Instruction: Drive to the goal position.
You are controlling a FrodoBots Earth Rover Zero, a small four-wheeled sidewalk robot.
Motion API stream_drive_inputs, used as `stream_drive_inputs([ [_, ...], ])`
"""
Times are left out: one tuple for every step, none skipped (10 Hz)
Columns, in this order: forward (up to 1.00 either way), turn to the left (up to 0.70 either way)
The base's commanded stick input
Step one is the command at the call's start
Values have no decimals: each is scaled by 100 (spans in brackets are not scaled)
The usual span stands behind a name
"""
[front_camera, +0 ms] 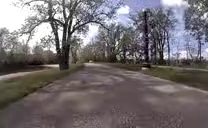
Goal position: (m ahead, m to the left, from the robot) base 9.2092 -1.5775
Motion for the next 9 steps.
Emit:
stream_drive_inputs([
  [100, 0],
  [100, 0],
  [100, 0],
  [100, 0],
  [100, 0],
  [100, 0],
  [100, 0],
  [100, 0],
  [100, 0],
])
